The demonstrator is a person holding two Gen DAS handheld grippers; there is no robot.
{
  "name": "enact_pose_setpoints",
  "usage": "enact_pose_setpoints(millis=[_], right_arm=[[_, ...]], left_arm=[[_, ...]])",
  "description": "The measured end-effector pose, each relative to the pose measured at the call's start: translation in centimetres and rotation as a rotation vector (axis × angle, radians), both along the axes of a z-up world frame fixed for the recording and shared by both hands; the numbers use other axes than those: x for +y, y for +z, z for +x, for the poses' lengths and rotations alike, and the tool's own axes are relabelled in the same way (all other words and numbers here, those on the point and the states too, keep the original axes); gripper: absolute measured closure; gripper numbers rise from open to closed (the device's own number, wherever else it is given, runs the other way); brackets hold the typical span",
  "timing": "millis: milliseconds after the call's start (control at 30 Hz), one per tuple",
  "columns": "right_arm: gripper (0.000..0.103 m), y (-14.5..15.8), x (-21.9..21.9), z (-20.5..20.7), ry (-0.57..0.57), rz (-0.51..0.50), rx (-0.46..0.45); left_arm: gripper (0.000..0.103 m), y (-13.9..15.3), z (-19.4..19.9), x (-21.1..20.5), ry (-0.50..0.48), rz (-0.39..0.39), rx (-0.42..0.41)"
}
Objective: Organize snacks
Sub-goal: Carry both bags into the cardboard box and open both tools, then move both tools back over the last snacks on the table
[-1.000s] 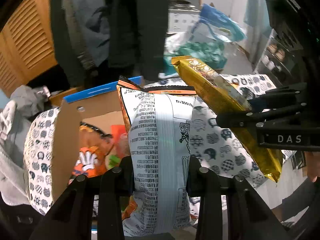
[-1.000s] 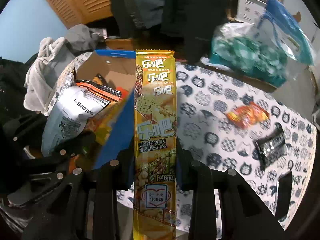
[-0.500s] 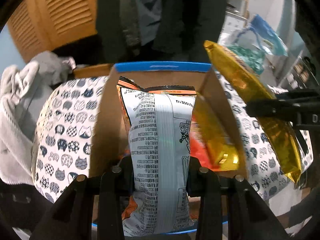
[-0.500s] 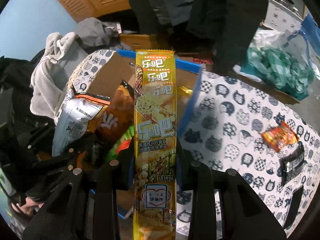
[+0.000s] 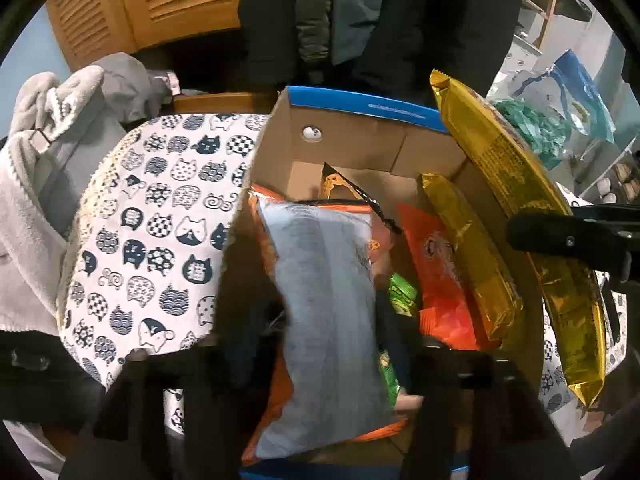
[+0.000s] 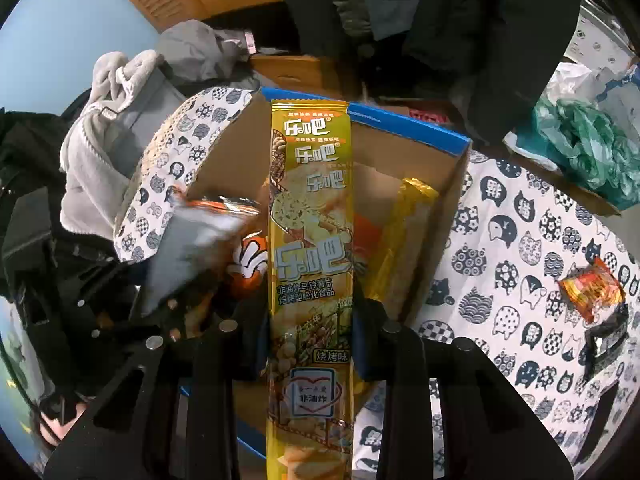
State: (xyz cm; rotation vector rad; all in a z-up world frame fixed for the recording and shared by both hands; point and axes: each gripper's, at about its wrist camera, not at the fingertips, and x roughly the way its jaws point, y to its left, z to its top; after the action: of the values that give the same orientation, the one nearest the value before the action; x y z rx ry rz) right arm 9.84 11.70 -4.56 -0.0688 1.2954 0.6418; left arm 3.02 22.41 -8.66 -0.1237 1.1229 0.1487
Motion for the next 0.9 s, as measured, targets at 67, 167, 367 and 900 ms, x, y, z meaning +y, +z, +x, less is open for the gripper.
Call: enact_pose_setpoints(millis=[67,167,367,900], right_arm=[[0.067,0.0,0.1,0.1,-0.007,0.009,-0.002],[0.066,0.4,-0.1,0.3,-0.019,0.02,-0.017],[0.044,1.8,-1.3,0.1,-0.029,0.02,-0.059],[0.02,1.3,-9.1,-1.8,-0.061,-0.178,-0.153]], left_arm=[[0.028,0.5,-0.3,0.0,-0.001,0.003,-0.022],[0.026,1.2,-0.7,-0.2,-0.006,0.006,-0.035],[0.023,2.3,-0.7,-1.4,-0.034,-0.008,-0.07],[0.022,3.4,0.0,-8.2,-0.189,0.048,-0.062]])
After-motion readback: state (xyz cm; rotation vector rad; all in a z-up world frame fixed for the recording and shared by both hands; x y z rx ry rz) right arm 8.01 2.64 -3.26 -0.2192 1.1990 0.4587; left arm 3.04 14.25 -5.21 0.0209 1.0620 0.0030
